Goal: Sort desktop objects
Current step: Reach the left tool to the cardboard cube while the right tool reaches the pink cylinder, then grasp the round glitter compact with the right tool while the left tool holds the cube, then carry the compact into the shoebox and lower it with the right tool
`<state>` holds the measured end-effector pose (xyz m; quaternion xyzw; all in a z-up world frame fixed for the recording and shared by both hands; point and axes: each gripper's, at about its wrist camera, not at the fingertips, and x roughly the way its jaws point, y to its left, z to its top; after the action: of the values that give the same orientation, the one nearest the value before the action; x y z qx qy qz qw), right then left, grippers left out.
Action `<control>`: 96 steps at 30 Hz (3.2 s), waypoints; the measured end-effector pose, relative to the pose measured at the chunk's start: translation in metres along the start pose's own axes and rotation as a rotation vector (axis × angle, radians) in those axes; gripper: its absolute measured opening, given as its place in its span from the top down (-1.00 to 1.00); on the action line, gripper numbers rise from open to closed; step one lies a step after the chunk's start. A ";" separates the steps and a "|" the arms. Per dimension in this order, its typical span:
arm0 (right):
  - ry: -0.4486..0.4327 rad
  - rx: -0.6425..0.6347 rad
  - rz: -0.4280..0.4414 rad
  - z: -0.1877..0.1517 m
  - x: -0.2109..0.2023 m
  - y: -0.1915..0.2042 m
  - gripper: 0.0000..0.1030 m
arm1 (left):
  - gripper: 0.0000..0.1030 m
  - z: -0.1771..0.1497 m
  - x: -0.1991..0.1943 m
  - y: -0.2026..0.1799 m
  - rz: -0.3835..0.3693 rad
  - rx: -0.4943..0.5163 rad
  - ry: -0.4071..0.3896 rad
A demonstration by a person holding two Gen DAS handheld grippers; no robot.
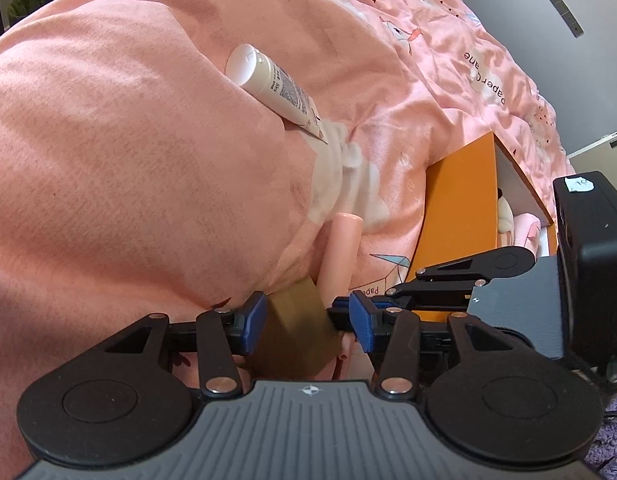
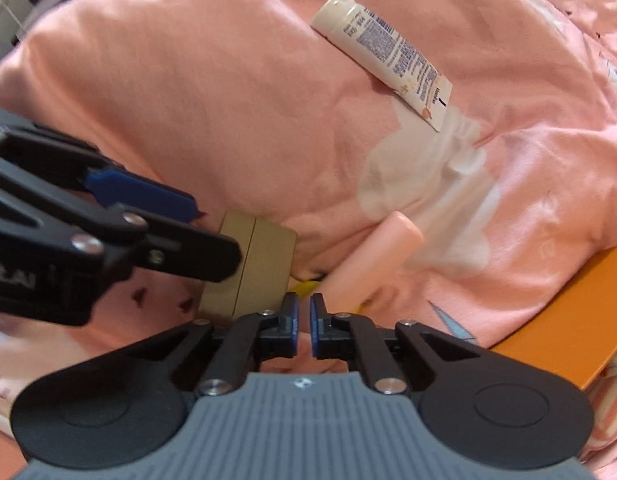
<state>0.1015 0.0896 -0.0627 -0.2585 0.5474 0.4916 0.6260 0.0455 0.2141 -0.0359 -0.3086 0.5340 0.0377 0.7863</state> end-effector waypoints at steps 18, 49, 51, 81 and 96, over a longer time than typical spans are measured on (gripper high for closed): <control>-0.022 -0.020 0.075 -0.034 -0.006 0.012 0.84 | -0.16 -0.028 0.016 -0.010 0.156 0.024 0.102; -0.270 0.122 -0.198 -0.143 -0.056 0.056 0.49 | 0.11 -0.062 0.021 -0.012 0.270 0.182 0.065; -0.269 0.137 -0.214 -0.145 -0.052 0.056 0.24 | 0.11 -0.063 0.021 -0.011 0.271 0.184 0.063; -0.259 0.251 -0.175 -0.151 -0.034 0.048 0.64 | 0.08 -0.063 0.023 -0.013 0.266 0.181 0.050; -0.443 0.236 -0.168 -0.166 -0.131 0.052 0.73 | -0.27 -0.059 0.014 -0.042 0.277 0.184 -0.024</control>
<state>-0.0063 -0.0772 0.0274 -0.1144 0.4271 0.4153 0.7950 0.0195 0.1457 -0.0430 -0.1583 0.5633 0.1006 0.8047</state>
